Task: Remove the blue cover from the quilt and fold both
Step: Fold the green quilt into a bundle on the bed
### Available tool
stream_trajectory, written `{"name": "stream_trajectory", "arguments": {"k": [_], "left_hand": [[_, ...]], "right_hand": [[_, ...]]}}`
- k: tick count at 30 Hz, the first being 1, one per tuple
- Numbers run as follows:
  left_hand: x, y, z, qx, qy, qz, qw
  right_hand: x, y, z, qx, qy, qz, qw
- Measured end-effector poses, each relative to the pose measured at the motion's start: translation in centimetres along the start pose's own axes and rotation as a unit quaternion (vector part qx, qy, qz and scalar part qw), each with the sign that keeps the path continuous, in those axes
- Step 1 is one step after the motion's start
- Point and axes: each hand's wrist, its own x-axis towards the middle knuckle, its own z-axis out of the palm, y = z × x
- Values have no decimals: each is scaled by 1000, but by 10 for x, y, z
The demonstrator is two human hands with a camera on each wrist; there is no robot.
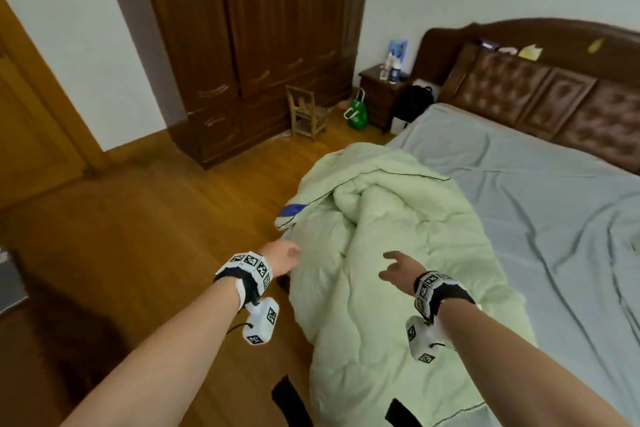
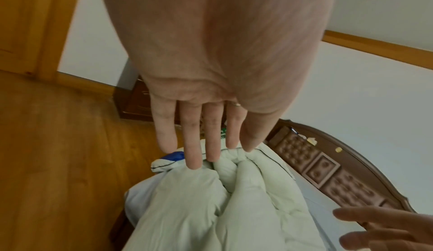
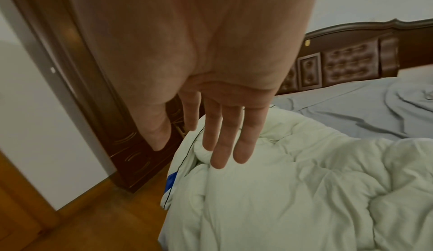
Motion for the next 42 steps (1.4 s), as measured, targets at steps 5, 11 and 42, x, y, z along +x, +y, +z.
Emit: {"name": "stream_trajectory", "arguments": {"k": [5,11,42], "left_hand": [[39,32,1,47,9,9,999],[80,27,-31,68,8,7,998],[545,-95,-370,193,-115,208,952]], "right_hand": [[28,15,-10,54,19,4,998],[67,-7,-7,98,14,11,995],[461,-343,-13,219,172,363,889]]}}
